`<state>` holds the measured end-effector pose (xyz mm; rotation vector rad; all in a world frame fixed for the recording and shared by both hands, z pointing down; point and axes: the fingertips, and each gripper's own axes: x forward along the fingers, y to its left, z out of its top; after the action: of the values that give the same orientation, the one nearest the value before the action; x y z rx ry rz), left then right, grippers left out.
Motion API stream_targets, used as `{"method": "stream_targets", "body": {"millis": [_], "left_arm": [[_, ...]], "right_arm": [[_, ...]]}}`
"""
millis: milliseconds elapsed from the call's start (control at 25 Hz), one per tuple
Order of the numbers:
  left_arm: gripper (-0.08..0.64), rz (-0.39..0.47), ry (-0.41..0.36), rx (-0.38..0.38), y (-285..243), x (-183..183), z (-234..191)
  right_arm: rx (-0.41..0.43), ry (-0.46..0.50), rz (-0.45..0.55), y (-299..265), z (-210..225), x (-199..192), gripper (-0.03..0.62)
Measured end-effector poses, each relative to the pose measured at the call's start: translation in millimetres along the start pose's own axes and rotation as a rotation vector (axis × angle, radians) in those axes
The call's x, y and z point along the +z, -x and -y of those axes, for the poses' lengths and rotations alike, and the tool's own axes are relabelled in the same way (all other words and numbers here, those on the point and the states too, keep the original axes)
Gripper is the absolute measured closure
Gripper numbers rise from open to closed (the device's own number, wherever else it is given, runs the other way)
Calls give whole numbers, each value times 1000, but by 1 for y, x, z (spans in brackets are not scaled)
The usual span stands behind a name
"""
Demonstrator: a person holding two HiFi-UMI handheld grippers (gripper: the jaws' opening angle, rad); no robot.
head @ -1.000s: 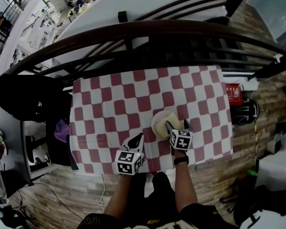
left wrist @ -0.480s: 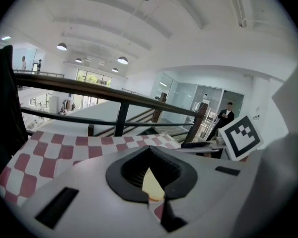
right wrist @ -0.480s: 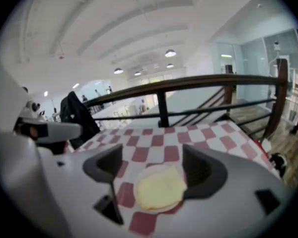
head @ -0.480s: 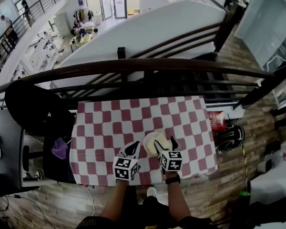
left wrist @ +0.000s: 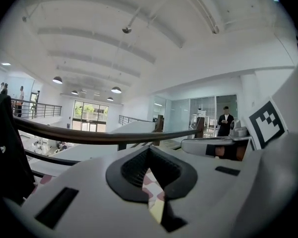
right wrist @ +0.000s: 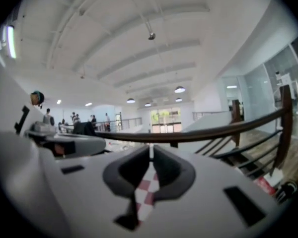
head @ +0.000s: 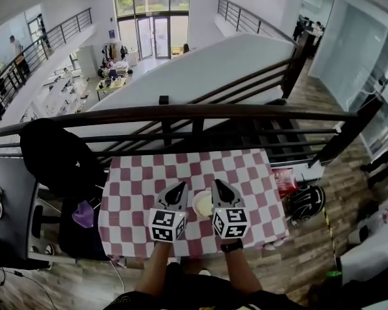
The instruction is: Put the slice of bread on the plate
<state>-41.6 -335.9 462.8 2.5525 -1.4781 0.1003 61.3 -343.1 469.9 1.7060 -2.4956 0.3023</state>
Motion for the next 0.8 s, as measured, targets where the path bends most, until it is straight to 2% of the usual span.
{"method": "stream_targets", "body": {"millis": [200, 480, 800], "left_arm": [[541, 61, -29, 23, 12, 26, 1], [541, 82, -43, 24, 14, 31, 8], [541, 87, -57, 18, 7, 29, 12]], "right_arm": [[35, 14, 39, 10, -17, 25, 577], [76, 38, 18, 13, -32, 20, 577], [41, 78, 47, 12, -25, 25, 577]]}}
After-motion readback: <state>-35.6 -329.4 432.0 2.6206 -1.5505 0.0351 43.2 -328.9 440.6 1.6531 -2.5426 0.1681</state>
